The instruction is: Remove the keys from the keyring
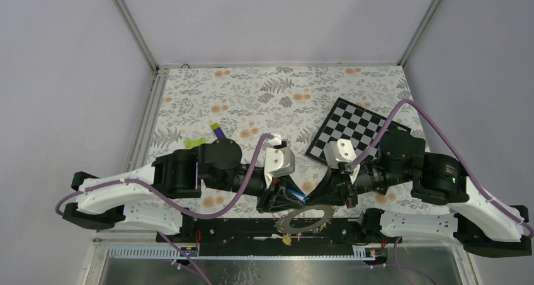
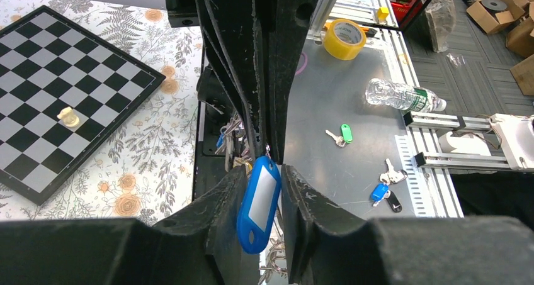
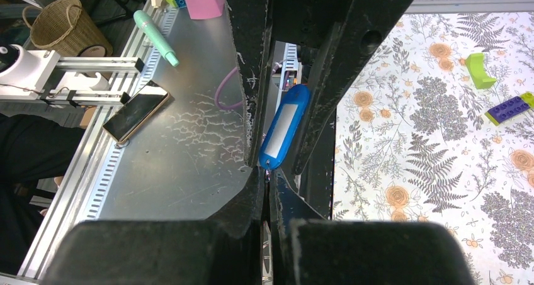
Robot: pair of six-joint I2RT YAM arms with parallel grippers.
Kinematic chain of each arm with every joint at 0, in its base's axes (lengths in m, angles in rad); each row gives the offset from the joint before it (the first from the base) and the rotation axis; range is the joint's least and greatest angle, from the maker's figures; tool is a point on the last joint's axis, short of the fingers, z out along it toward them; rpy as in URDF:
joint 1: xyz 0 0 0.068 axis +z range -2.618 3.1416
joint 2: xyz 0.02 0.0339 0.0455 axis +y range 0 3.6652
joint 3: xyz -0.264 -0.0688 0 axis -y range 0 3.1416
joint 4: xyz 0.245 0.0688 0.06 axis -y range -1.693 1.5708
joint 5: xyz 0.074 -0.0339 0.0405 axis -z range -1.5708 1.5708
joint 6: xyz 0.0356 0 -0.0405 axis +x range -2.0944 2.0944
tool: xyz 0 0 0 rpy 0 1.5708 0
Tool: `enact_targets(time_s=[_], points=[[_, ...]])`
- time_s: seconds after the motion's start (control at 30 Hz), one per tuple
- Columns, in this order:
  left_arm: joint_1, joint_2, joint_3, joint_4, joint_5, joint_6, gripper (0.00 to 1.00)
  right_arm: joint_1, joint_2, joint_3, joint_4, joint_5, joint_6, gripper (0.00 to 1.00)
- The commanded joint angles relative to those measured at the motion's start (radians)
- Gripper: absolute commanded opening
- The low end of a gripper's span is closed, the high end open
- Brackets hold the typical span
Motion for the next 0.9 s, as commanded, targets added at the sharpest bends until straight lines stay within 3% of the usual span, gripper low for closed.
enact_targets(time_s=[0.0,0.3,0.43,0.63,0.87], points=[[0.005,-0.012,0.042,0.029,-0.017,0.011,0.28,0.005,-0.011,0.001,0.044,-0.018,0.013,0.0],[0.005,-0.016,0.044,0.025,-0.024,0.023,0.0,0.005,-0.026,-0.014,0.038,0.004,0.017,0.0],[0.005,-0.023,0.053,0.009,-0.017,0.039,0.0,0.005,-0.044,-0.036,0.036,0.034,0.028,0.0],[0.005,-0.015,0.077,-0.013,0.003,0.055,0.0,0.005,-0.058,-0.071,0.043,0.053,0.045,0.12],[0.005,-0.008,0.087,-0.03,0.005,0.056,0.0,0.005,-0.075,-0.086,0.03,0.084,0.045,0.42]])
